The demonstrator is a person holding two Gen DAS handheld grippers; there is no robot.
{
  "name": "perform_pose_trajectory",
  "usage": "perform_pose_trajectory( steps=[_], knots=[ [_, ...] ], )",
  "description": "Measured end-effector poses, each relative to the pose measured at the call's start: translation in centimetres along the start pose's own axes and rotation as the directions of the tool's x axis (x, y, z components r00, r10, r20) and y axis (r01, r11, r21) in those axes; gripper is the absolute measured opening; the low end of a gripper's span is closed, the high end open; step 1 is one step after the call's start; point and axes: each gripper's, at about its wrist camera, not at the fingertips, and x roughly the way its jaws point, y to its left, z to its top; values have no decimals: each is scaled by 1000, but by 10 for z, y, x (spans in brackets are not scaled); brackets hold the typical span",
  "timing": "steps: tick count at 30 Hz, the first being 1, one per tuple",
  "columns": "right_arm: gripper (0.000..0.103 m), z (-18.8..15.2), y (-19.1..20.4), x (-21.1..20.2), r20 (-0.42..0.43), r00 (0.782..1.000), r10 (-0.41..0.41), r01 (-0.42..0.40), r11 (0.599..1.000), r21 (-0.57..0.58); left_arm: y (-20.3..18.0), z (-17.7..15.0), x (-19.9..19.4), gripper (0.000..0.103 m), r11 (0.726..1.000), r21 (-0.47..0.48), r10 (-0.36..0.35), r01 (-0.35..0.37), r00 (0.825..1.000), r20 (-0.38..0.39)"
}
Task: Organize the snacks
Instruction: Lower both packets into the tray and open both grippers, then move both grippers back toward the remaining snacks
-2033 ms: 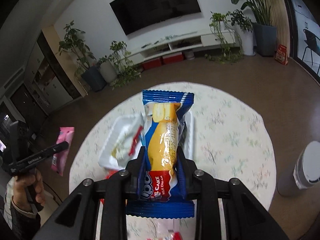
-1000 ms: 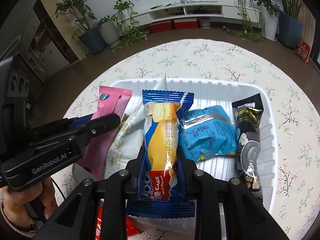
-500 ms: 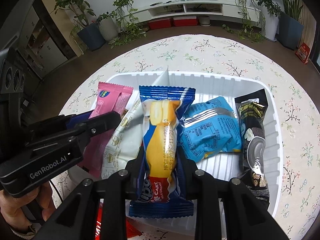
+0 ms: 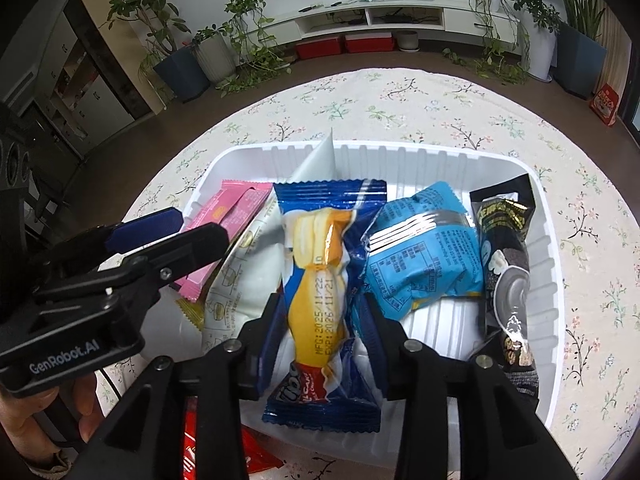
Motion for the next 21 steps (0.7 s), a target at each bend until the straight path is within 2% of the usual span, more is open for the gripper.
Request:
perform_pose_trajectory(
  steps=[5,10,14,18,21],
  knots=[
    [65,-1,0,-14,25,1000,-10,10,1000,3,-3,-6,-23,72,1000,14,-1,0,999,44],
    [69,-2,-4,-35,68,998,-14,14,1000,11,-4,-18,-54,90,1000,21,3,-5,994,105],
    [70,-8,-9,-57,101,995,1,-3,1000,23,-6,-36,-82,96,998,43,40,-48,984,171],
    [80,-34,-24,-96,175,984,34,-44,997,56,-6,-67,-110,98,996,44,57,-72,958,282],
    [82,-67,-41,-122,216,974,66,-91,990,106,-8,-98,-122,98,995,42,71,-87,955,286]
  ],
)
